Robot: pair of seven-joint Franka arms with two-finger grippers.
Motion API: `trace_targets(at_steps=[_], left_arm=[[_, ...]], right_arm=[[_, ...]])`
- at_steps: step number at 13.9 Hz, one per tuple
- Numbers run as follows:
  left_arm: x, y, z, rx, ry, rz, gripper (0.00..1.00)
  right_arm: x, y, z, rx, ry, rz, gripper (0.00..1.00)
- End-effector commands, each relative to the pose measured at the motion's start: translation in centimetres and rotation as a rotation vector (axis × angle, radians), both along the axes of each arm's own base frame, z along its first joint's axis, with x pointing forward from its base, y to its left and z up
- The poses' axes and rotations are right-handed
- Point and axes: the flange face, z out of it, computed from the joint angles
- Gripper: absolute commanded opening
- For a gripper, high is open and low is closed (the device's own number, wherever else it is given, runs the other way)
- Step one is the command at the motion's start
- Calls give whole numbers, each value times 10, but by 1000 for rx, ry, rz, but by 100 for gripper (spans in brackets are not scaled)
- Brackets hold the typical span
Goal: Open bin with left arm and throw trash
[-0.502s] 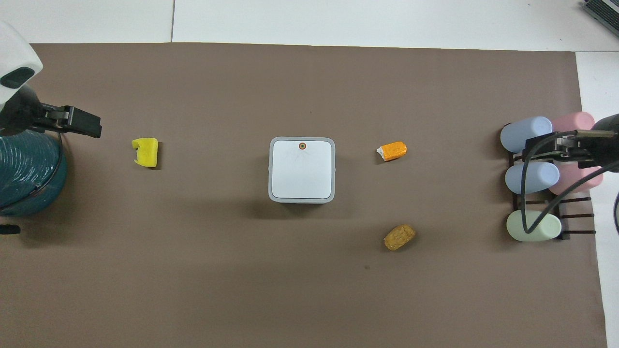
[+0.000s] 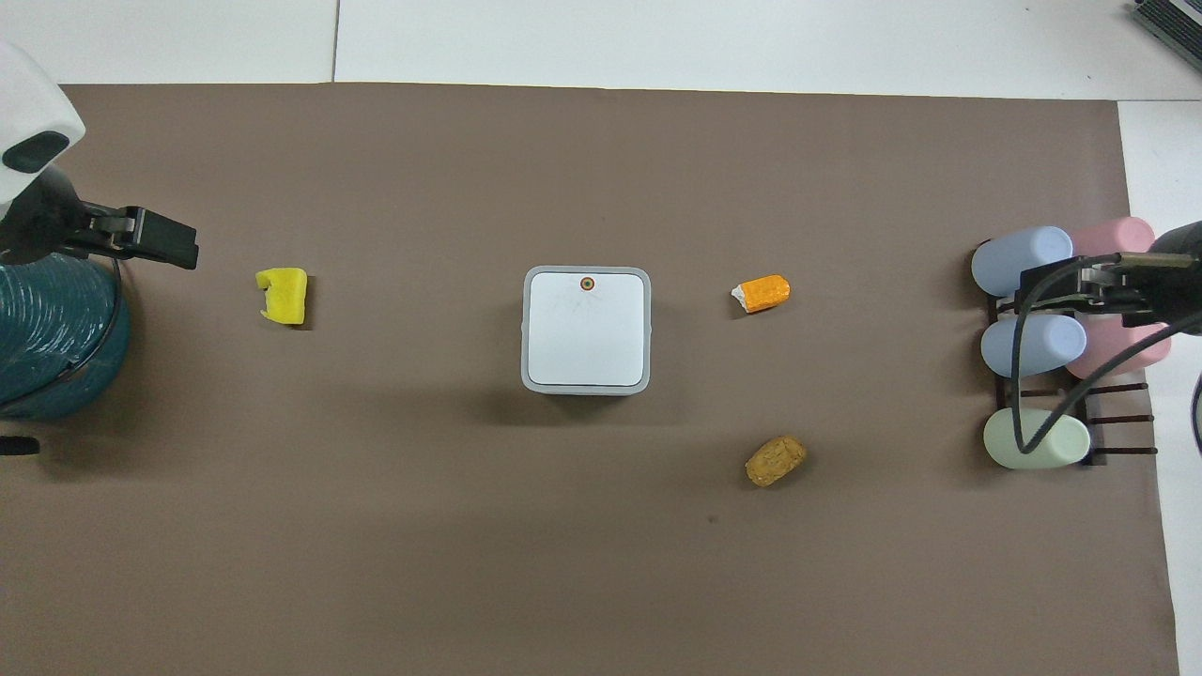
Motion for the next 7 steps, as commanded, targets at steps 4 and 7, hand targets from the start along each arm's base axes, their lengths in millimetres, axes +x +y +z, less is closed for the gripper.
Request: trace_targets(at_steps=[4,7], left_arm=[[-8,-15,-6,4,-66,-16,100],[-10,-42,-9,-20,-113,15,60]], right_arm=[[-5,4,-6,6,12,30,100],[-7,9,-22,18,-33,21,100]])
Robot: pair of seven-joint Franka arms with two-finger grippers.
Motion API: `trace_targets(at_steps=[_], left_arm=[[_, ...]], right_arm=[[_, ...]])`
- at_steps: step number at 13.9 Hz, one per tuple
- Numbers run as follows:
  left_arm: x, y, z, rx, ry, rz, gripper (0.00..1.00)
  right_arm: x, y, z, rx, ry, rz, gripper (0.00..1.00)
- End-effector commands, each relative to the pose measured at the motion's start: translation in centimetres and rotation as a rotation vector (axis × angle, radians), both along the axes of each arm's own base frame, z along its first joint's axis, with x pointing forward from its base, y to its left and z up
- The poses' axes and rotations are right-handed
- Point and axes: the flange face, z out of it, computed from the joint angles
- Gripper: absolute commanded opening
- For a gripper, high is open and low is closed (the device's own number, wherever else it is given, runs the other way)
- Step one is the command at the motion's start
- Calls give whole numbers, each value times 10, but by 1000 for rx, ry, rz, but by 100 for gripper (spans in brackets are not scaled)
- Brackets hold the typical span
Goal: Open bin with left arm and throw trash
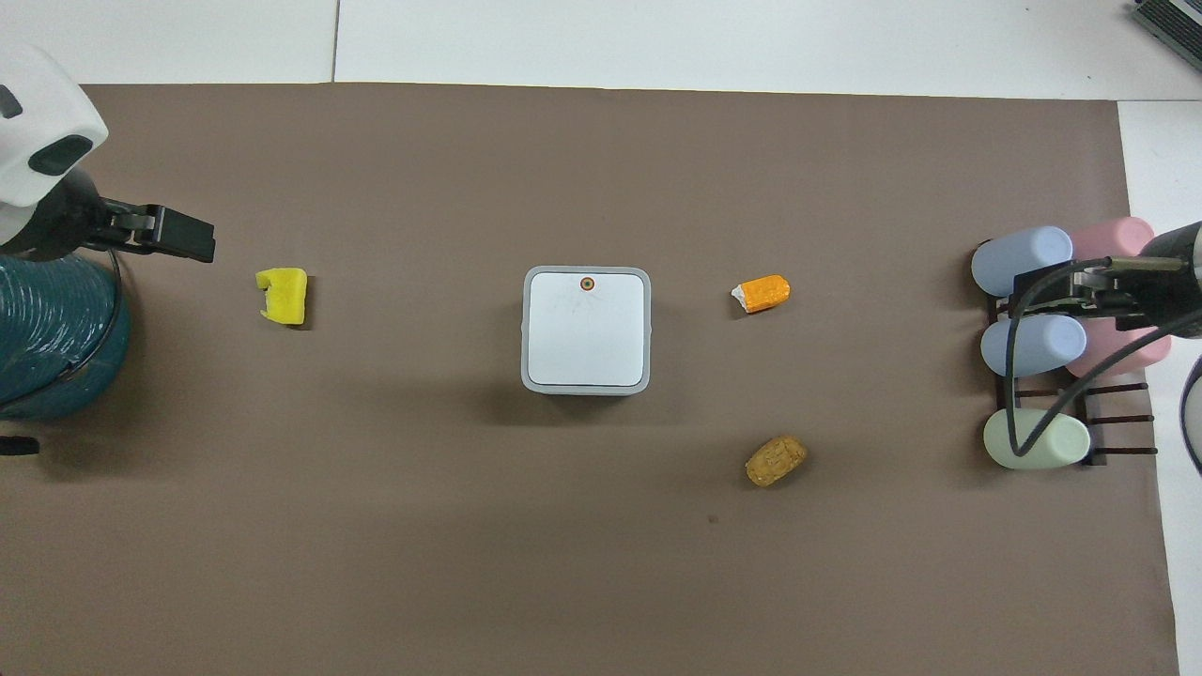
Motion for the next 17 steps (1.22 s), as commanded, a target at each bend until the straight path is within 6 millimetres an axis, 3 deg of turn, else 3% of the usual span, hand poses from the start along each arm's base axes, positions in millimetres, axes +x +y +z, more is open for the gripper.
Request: trace_targets(at_steps=[1,3,4,7,10,12,14,17], left_arm=[[-16,-30,0,-10,-31,8,41],[-20,-52,0,-18,-40,-6,4],[-20,-65,-3,-26,-55,-9,0],[-20,-117,-25,-117,-123,39,0],[-15,-168,-56,-168,-136,77,0],[-13,-191,-74,-185,-140,80,0],[-12,-219,-91,-235,-153,83,0],[-16,-238,-95,-272,-157,73,0]], right_arm=[[-14,14,-14,19,-8,10,100],[-32,21,-29,19,31,-10,100],[-46,29,-41,19,52,-13,100],[-76,47,-75,24,54,-97,100],[-92,52,-112,27,46,-113,100],[-97,70,-136,25,54,-133,100],[-105,90,-176,29,39,-165,100],[-103,101,-224,33,29,-211,100]])
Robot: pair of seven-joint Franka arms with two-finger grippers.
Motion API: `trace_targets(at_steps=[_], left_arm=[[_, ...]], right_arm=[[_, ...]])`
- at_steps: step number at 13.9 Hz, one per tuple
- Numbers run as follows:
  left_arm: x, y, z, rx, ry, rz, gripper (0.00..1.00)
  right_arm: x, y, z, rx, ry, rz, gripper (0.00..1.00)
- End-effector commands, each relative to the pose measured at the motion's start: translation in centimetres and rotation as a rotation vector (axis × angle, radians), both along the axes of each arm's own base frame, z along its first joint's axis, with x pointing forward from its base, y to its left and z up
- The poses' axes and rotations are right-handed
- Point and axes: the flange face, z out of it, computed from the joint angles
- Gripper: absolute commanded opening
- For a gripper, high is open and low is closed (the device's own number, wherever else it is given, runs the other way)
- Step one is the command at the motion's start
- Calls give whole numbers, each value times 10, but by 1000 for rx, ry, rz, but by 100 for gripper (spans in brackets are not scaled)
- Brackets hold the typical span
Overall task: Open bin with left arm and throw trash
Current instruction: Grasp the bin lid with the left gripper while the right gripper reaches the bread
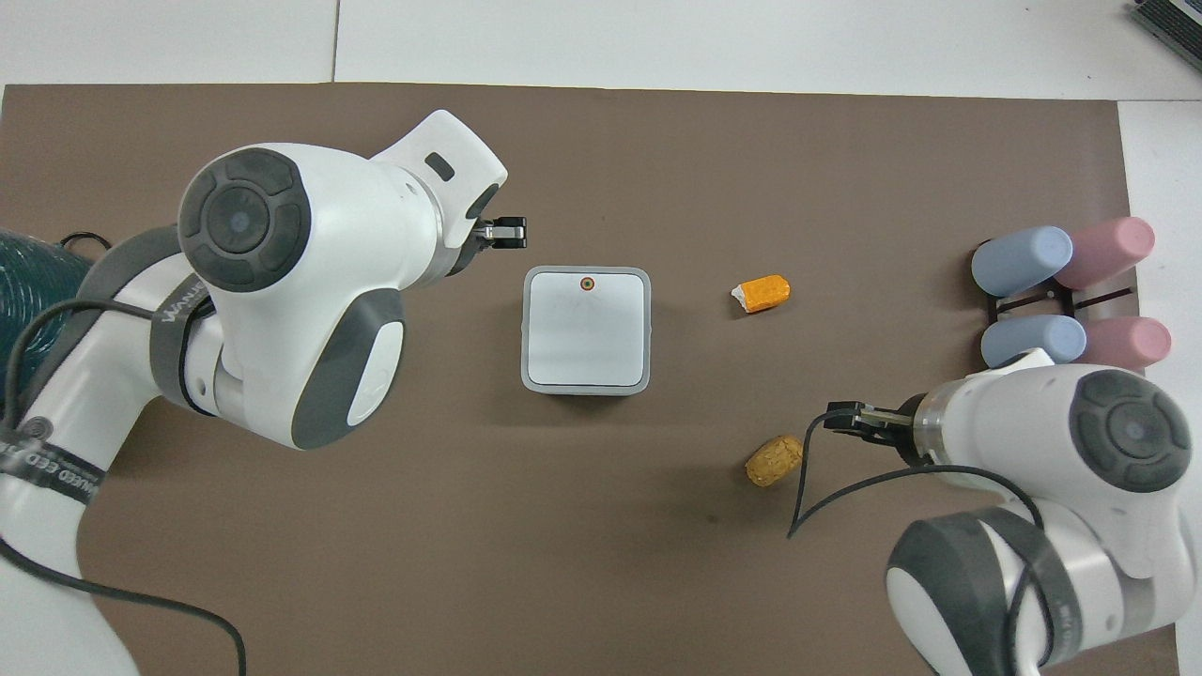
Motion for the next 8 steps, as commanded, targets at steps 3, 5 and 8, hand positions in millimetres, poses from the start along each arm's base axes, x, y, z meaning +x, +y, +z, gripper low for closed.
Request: trace_targets(at_steps=[3,5,8], left_arm=[[-6,-21,0,-66,1,5,0],[-5,-23,-8,-81,21,13,0],[-2,-42,-26,-104,23,6,0]], right_arm=[[-1,45,-67,18,-17,-105,100],[-8,62,-79,22,-22,-134,100],[-5,61,-94,21,-20,-192,100]])
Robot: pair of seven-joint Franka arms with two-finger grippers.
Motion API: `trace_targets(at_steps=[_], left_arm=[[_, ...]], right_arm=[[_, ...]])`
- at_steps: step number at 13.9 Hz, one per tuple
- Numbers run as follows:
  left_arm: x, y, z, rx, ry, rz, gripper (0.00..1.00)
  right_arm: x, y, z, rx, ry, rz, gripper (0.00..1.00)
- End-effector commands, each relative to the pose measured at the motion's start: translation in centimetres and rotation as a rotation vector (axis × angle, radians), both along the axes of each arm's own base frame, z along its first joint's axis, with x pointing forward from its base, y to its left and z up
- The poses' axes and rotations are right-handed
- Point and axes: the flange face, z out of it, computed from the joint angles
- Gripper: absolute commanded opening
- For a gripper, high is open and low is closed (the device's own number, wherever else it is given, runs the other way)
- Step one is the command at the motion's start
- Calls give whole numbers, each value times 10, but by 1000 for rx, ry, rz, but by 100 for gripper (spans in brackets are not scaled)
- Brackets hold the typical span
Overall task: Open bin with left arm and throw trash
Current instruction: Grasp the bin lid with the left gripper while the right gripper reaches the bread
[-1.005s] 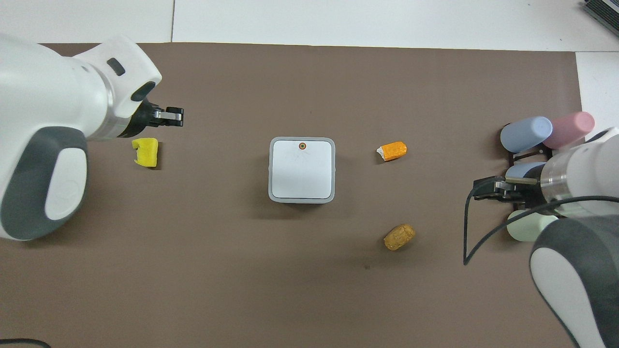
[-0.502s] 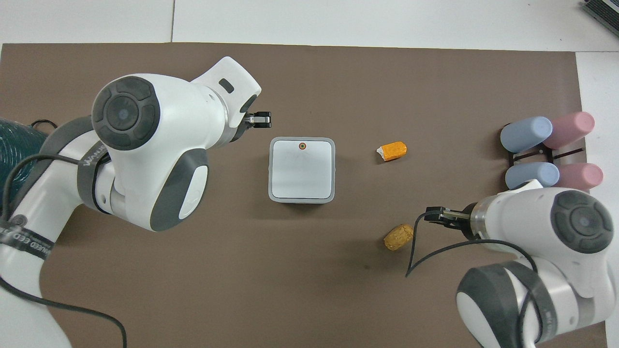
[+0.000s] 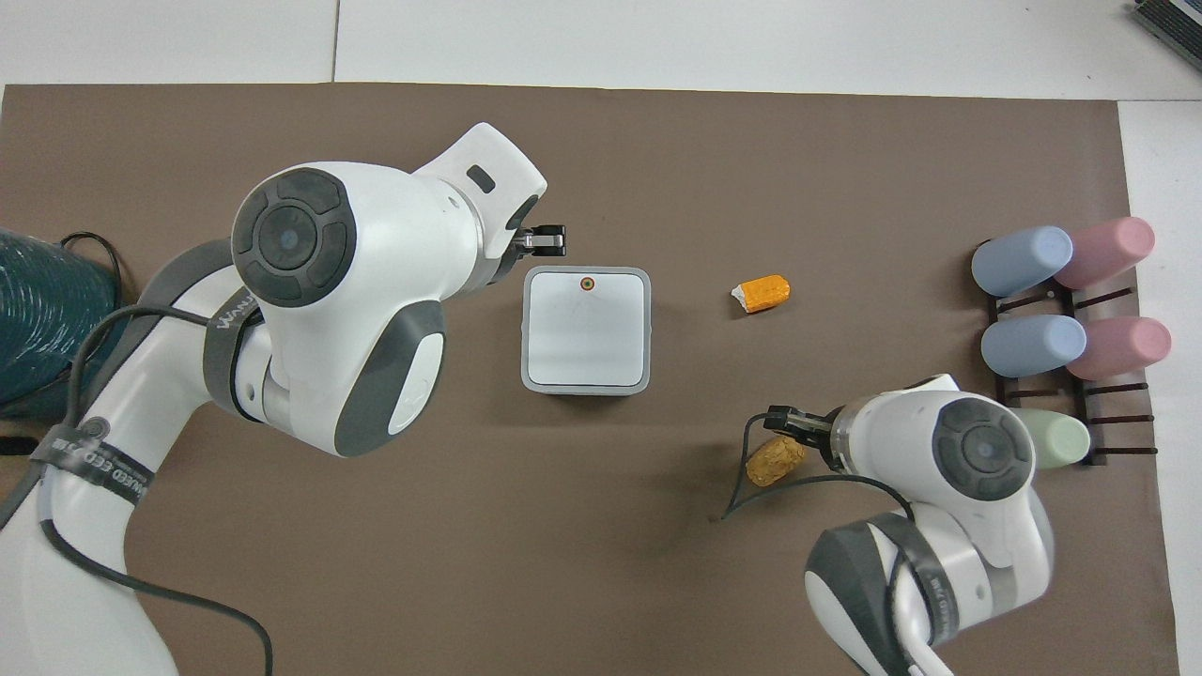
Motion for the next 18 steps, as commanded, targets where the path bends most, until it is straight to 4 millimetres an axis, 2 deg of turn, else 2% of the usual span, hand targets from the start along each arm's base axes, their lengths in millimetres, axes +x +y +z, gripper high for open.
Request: trace_targets(at_steps=[1,4,7,8,9,11,13,15,16,18], left_arm=[[11,-18,-25,-35,0,15,0],[14,-33,-49,-41,-11,9,0],[19,-36,-71,-35,-9,12,0],[21,-37,-75,-37,-13,14,0],[23,-37,-81,-38,-17,18,0],[22,-38,-84,-36,-15,16,0],[13,-48,-88,-30,3,2,0],[12,-49,-91,-26,9,0,0],[9,-52,-92,-24,13,-7,0],[3,-57,-94,-16,26,-18,0]], right_arm=[[-4,-9,-14,5,12,-58,100],[-11,-12,-22,-3,34,-114,100],[-12,-12,-23,-6,41,-125,100],[-12,-12,-23,-7,42,-135,64],[-10,-13,-23,-6,41,-134,1],[-8,-12,-22,-5,38,-138,0],[-5,-10,-18,-1,28,-137,0],[5,-8,-4,9,7,-132,0],[11,-7,5,11,3,-129,0],[36,-1,46,20,-18,-131,0]])
